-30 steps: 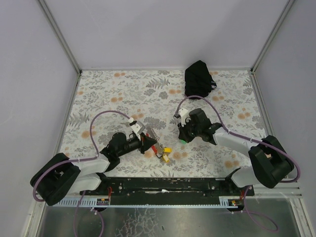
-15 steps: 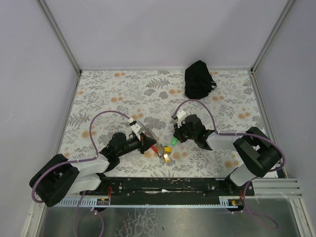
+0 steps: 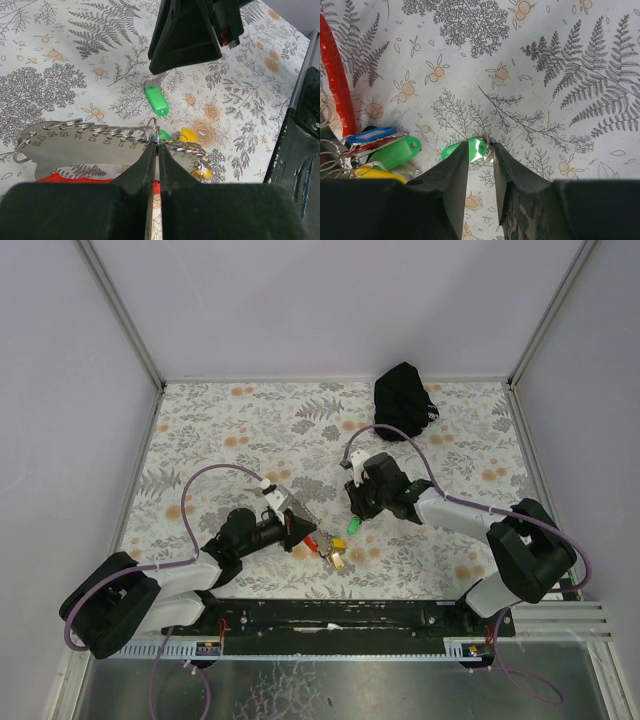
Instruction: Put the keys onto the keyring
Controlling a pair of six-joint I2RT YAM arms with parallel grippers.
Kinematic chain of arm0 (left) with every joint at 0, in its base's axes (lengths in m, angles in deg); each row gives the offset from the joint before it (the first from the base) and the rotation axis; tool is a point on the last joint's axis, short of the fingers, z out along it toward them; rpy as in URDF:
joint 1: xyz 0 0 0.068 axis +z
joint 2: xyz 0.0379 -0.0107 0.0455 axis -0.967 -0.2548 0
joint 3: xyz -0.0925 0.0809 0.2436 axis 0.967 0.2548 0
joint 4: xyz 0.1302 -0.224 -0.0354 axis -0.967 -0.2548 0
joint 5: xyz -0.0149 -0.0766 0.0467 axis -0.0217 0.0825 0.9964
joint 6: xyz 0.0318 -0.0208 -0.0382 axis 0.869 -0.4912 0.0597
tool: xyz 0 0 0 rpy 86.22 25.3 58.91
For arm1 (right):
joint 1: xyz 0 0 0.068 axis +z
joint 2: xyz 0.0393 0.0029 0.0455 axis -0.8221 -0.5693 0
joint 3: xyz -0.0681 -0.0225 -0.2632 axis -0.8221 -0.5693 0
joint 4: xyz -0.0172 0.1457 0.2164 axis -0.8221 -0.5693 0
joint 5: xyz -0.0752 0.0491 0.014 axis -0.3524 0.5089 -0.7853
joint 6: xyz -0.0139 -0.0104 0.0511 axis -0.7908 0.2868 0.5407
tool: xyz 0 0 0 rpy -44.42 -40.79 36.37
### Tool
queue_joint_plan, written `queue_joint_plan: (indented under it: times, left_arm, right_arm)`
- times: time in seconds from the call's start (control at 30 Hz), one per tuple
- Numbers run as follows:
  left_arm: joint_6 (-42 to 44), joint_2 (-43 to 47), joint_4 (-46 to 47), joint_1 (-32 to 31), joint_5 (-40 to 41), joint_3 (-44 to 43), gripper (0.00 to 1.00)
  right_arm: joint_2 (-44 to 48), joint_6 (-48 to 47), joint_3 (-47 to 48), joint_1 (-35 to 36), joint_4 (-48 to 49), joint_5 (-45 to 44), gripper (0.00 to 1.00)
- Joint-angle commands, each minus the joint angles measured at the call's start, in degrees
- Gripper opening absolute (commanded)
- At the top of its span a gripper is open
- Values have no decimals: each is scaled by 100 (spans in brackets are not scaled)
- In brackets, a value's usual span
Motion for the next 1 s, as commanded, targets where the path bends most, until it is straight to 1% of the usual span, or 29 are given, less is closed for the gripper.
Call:
queue_joint_plan:
  times: [0.0, 0.17, 0.3, 0.37, 0.47, 0.63, 0.97]
  left_arm:
    - [82, 93, 179, -22, 6, -65, 0]
    - [99, 194, 60, -26, -1, -84, 0]
    - [108, 250, 26, -25, 7, -83, 0]
    - [108, 242, 19, -29, -6, -91, 0]
    - [117, 242, 9, -26, -12, -96, 0]
    - [135, 168, 19, -26, -31, -131, 0]
    - [139, 50, 56, -26, -66, -166, 0]
  right_arm:
    - [-45, -267, 674, 46, -1273, -40, 35]
    - [-599, -521, 1294, 8, -2121, 138, 36]
    - [-1027, -703, 1655, -52, -2423, 432, 36]
    - [-1201, -768, 1803, -92, -2536, 436, 35]
    - [-1366, -851, 1964, -124, -2647, 396, 33]
    - [-1540, -937, 2155, -174, -2769, 592, 28]
    - [-1707, -983, 2369, -208, -2907, 808, 28]
